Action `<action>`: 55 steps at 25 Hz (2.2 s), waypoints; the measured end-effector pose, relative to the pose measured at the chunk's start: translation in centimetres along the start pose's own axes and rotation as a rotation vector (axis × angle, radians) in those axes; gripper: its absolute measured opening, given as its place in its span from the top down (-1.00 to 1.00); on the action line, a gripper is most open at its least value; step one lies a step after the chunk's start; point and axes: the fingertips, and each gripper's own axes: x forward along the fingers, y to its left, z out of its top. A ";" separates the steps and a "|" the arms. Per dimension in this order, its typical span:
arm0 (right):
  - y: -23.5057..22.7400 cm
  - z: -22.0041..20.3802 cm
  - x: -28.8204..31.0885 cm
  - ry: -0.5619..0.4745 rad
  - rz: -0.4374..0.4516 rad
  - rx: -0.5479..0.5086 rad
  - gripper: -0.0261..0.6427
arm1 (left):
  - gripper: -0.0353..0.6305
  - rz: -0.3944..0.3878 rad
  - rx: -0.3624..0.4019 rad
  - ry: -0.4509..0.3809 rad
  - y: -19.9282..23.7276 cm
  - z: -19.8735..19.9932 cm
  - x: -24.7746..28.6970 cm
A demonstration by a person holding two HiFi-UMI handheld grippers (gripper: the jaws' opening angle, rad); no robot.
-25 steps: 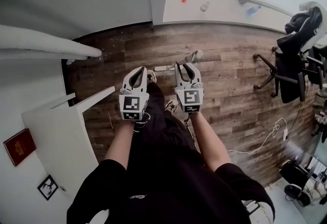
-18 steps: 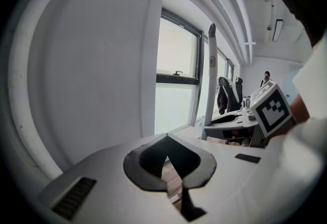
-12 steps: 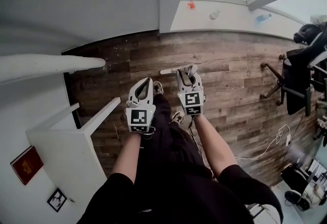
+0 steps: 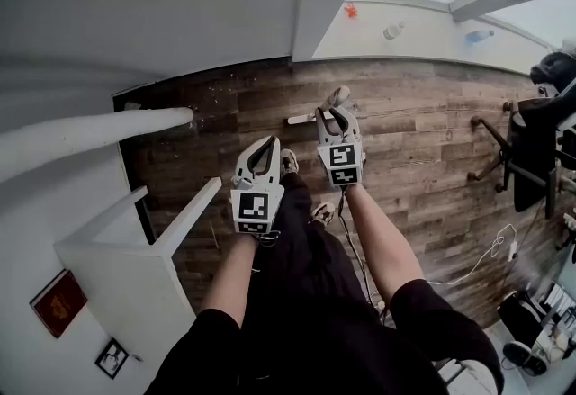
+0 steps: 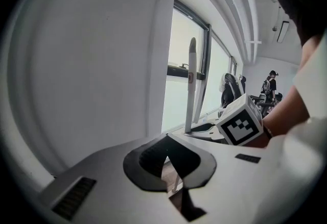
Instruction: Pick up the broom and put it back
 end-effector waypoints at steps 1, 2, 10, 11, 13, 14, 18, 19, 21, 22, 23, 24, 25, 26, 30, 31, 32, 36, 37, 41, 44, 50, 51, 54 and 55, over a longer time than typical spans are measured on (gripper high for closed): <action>-0.2 0.5 0.8 -0.002 -0.003 0.002 0.65 | 0.89 -0.001 -0.004 0.000 0.3 0.1 0.3; -0.4 0.9 1.6 -0.002 -0.006 0.005 0.65 | 0.89 -0.002 -0.007 0.000 0.6 0.3 0.7; -3.1 3.2 6.3 0.003 -0.040 0.037 0.65 | 0.89 -0.018 -0.009 -0.011 2.0 2.1 2.6; -3.4 3.5 6.9 0.008 -0.044 0.040 0.65 | 0.89 -0.019 -0.011 -0.011 2.1 2.3 2.7; -4.1 3.8 7.9 0.018 -0.054 0.054 0.65 | 0.89 -0.023 -0.013 -0.011 2.3 2.7 2.8; -4.5 4.0 8.5 0.025 -0.059 0.061 0.65 | 0.89 -0.026 -0.012 -0.011 2.3 2.9 2.8; -5.7 5.9 9.9 0.024 -0.088 0.037 0.57 | 0.89 -0.042 -0.005 -0.015 2.6 3.6 3.0; -6.0 6.6 10.0 0.011 -0.094 0.032 0.48 | 0.89 -0.044 -0.004 -0.017 2.7 3.8 3.0; -6.2 8.0 9.4 -0.018 -0.100 0.027 0.48 | 0.89 -0.045 0.004 -0.018 2.7 4.1 3.1; -6.2 8.5 8.8 -0.031 -0.103 0.022 0.48 | 0.89 -0.046 0.008 -0.019 2.6 4.2 3.0; -6.1 8.8 8.1 -0.042 -0.107 0.014 0.48 | 0.89 -0.048 0.011 -0.021 2.3 4.4 2.9; -5.9 9.0 7.3 -0.051 -0.109 0.006 0.48 | 0.89 -0.049 0.014 -0.024 2.1 4.6 2.8; -5.7 9.1 6.4 -0.058 -0.109 0.000 0.48 | 0.89 -0.049 0.015 -0.030 1.8 4.9 2.7; -5.5 9.3 5.7 -0.065 -0.106 -0.005 0.48 | 0.89 -0.046 0.013 -0.037 1.6 5.3 2.5; -4.1 9.5 2.1 -0.090 -0.087 -0.004 0.57 | 0.89 -0.030 -0.004 -0.058 0.4 6.4 1.4; -3.7 9.6 1.0 -0.100 -0.081 0.000 0.72 | 0.89 -0.027 -0.006 -0.058 0.0 6.6 1.0; -3.3 9.8 0.0 -0.110 -0.072 0.002 0.82 | 0.89 -0.025 -0.009 -0.058 -0.4 6.7 0.6; -1.3 10.6 -4.0 -0.129 -0.032 0.004 0.86 | 0.89 -0.012 -0.028 -0.079 -1.5 7.3 -1.0; -0.9 10.9 -5.0 -0.134 -0.029 0.002 0.86 | 0.89 -0.008 -0.027 -0.086 -1.7 7.5 -1.3; 0.1 11.9 -9.3 -0.169 -0.030 -0.027 0.86 | 0.89 -0.001 -0.024 -0.105 -2.9 8.3 -2.8; 0.7 12.2 -12.9 -0.199 -0.025 0.009 0.86 | 0.89 -0.004 -0.013 -0.119 -4.4 8.8 -4.6; 0.8 13.6 -19.3 -0.277 -0.057 -0.009 0.86 | 0.89 -0.011 -0.010 -0.156 -7.2 10.4 -7.7; 0.8 13.7 -20.2 -0.284 -0.060 -0.012 0.86 | 0.89 -0.011 -0.007 -0.165 -7.8 10.7 -8.1; 0.8 13.8 -22.5 -0.303 -0.070 -0.008 0.86 | 0.89 -0.019 0.008 -0.186 -9.6 11.5 -9.2; 0.8 13.9 -23.3 -0.309 -0.075 -0.007 0.86 | 0.89 -0.023 0.013 -0.194 -10.2 11.8 -9.6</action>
